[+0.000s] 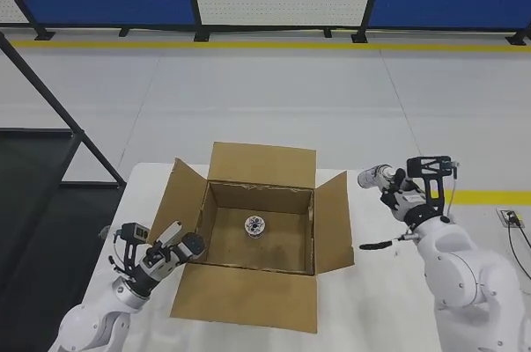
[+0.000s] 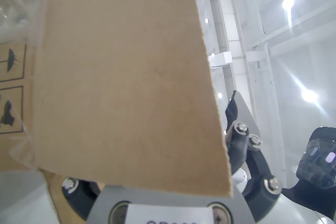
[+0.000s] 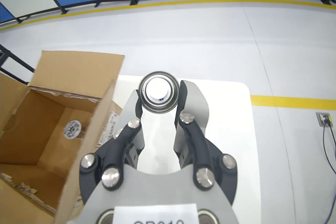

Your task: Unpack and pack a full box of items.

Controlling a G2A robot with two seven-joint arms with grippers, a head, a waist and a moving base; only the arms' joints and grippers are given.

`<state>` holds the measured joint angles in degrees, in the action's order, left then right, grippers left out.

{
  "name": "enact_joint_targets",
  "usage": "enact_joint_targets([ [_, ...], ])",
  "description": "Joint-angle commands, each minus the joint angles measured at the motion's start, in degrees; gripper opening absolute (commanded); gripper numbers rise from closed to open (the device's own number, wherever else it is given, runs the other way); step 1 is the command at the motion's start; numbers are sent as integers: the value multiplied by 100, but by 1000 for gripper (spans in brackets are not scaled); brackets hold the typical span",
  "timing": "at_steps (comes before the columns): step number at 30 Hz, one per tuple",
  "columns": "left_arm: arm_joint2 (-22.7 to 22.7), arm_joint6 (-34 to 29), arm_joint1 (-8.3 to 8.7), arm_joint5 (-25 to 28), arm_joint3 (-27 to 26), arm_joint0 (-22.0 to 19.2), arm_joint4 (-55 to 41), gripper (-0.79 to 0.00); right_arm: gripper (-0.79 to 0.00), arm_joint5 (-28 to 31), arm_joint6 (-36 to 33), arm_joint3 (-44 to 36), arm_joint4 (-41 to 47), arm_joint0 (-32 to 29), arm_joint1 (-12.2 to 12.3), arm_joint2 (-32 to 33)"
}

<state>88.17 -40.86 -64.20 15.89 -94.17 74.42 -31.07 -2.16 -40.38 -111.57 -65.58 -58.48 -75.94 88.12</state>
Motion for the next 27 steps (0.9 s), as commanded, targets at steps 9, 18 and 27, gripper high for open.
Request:
enact_joint_targets([
  [9,28,-18,-9,175,114,60,-149,0,-785,46,354,-816,-244,39,-40,-827],
  [18,61,-51,-13,271,195,87,-239,0,-785,373,-126,-582,-517,484,-96,-1818],
  [27,133,-99,-7,298,168,145,-270,0,-785,648,-948,151,-732,864,-151,-2468],
])
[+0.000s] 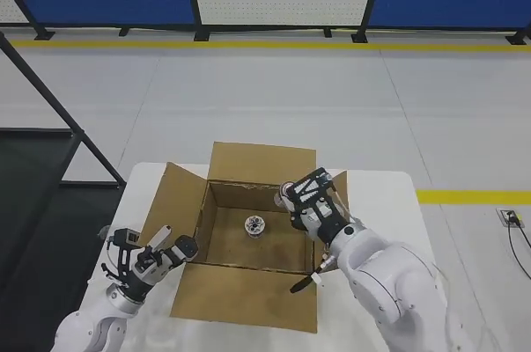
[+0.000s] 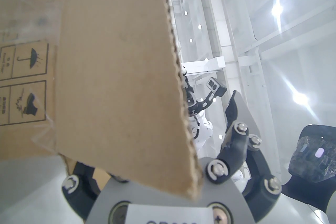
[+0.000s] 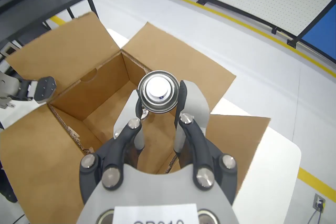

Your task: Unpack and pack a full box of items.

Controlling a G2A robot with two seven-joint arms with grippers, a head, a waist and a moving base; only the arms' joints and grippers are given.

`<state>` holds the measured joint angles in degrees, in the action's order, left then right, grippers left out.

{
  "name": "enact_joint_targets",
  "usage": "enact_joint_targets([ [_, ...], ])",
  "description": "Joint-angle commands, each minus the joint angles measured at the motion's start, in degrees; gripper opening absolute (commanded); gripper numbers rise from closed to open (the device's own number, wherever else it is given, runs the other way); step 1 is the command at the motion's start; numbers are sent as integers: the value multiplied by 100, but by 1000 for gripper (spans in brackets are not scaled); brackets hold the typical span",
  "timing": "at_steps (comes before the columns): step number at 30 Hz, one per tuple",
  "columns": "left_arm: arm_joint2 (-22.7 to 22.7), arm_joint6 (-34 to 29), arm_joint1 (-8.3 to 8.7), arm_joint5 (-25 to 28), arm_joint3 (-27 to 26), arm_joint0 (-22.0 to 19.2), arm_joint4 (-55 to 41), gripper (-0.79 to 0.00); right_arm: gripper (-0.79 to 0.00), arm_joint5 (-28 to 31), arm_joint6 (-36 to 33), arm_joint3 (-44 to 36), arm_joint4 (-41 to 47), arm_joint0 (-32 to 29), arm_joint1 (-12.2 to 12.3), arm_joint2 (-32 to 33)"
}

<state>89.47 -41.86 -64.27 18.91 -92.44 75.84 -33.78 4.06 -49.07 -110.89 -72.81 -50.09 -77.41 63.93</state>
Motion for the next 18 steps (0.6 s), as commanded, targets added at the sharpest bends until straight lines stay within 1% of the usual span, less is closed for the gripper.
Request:
enact_joint_targets([
  [1,4,-7,1,-10,-13,6,7,0,-785,56,-144,157,-2,65,-11,-92],
  [9,6,2,4,-77,-72,28,67,0,-785,310,-531,978,-31,379,-82,-537],
  [12,-6,23,2,-89,-102,40,83,0,-785,232,-532,1352,-228,557,-132,-755],
  [13,-8,22,2,-92,-108,45,90,0,-785,107,-459,1485,-404,603,-150,-831],
  [15,-9,43,0,-89,-117,61,90,0,-785,117,-408,1739,-394,689,-195,-990],
  [18,-7,59,-1,-78,-140,88,111,0,-785,-32,-358,2116,-501,858,-260,-1141],
])
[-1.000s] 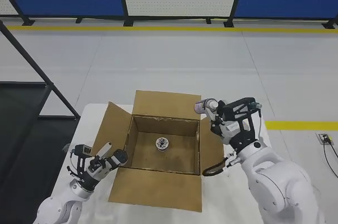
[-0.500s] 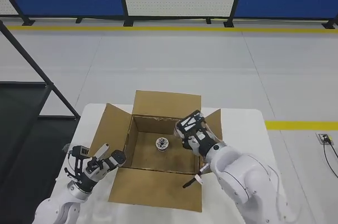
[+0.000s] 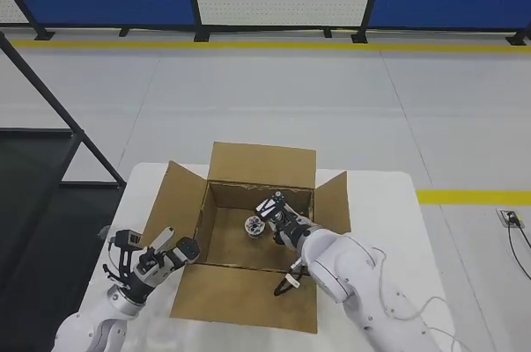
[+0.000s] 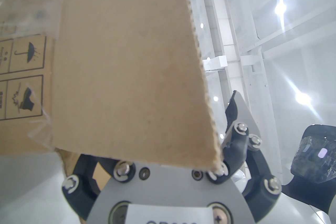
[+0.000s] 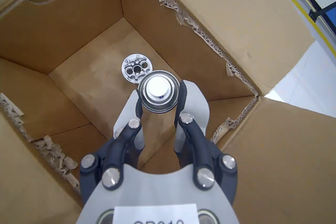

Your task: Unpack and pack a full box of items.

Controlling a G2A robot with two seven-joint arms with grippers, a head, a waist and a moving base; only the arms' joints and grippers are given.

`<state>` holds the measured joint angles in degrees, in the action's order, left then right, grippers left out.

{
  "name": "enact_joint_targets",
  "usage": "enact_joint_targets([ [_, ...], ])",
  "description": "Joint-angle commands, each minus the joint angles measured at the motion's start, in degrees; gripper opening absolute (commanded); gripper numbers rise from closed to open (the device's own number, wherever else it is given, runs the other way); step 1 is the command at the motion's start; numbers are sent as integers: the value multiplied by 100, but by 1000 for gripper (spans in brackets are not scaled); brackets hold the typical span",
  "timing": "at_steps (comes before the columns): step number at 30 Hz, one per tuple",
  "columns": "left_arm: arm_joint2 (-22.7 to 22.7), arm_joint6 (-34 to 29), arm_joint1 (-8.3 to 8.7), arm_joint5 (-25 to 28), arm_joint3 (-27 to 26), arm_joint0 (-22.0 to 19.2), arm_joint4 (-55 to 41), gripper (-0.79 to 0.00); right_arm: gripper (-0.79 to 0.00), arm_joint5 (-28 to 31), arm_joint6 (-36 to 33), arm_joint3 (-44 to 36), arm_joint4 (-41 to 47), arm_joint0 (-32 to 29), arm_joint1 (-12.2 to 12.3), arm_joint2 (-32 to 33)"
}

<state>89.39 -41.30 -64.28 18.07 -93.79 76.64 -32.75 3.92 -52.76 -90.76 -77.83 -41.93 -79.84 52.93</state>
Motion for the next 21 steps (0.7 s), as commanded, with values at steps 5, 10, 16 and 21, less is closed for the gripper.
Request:
enact_joint_targets([
  [5,23,45,-1,19,-35,63,22,0,-785,-78,4,569,72,271,-111,-171],
  [10,26,52,-1,6,-57,87,41,0,-785,-104,-16,985,220,430,-187,-210],
  [16,10,31,-2,9,-48,72,55,0,-680,-109,-10,1307,333,526,-252,-227],
  [21,-2,8,-3,-1,-23,40,69,0,-453,-93,-47,1342,309,536,-279,-216],
])
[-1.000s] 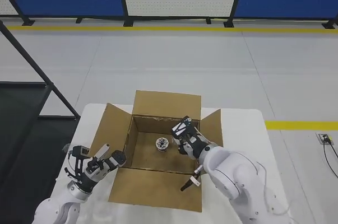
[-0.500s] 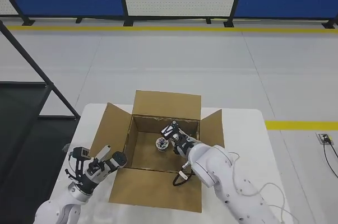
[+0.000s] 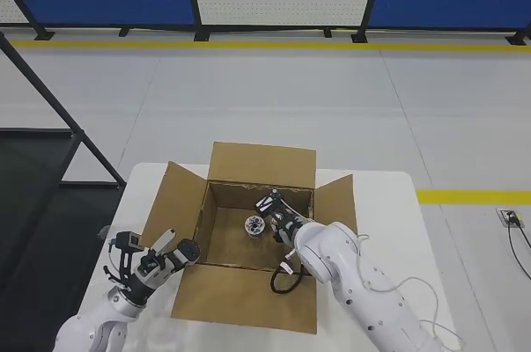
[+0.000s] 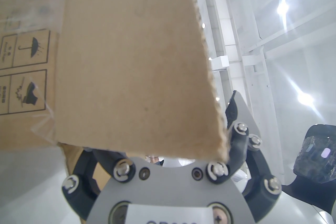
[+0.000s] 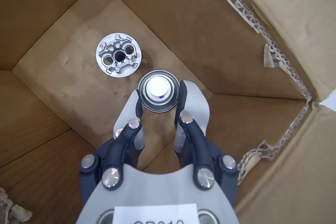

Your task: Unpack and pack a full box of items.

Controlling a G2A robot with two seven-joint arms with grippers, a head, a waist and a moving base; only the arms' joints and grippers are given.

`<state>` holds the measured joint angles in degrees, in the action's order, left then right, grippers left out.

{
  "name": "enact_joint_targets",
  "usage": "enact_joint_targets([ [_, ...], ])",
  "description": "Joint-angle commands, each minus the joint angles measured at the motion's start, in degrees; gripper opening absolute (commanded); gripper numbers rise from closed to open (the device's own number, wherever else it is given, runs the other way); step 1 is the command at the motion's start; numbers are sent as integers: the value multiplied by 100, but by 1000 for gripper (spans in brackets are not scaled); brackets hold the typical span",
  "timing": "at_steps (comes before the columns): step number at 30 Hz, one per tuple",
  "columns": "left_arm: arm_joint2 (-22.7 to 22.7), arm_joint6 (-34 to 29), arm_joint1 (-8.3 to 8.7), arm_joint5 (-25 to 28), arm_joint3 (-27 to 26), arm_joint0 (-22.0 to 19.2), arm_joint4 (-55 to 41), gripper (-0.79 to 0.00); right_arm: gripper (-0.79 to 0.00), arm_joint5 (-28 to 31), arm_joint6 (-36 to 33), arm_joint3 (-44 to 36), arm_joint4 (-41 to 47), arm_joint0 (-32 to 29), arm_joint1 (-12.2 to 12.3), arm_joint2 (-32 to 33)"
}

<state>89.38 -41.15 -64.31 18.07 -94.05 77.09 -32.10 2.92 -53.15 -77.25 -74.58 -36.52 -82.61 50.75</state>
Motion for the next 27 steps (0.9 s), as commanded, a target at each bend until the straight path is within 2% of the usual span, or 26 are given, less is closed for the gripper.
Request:
enact_joint_targets([
  [1,-1,-12,0,-3,8,-9,4,0,-425,9,-12,-23,-43,-12,-4,5],
  [2,2,-12,0,-3,14,-13,-1,0,-406,16,-24,-44,-60,-24,-5,10],
  [6,15,-16,0,15,42,-16,-21,0,-197,38,-65,-174,-151,-80,-3,55],
  [10,15,-27,-2,35,55,-14,-50,0,-55,47,-91,-424,-280,-175,10,117],
  [12,15,-30,-2,38,58,-15,-51,0,-9,77,-86,-633,-316,-253,20,161],
  [18,-31,-85,-5,67,-2,-30,-3,0,0,356,65,-1618,-154,-667,93,464],
  [24,-64,-393,11,548,-354,30,397,0,0,687,326,-2327,781,-1014,139,920],
  [27,-67,-663,27,798,-579,98,528,0,0,703,307,-2342,808,-1017,142,940],
])
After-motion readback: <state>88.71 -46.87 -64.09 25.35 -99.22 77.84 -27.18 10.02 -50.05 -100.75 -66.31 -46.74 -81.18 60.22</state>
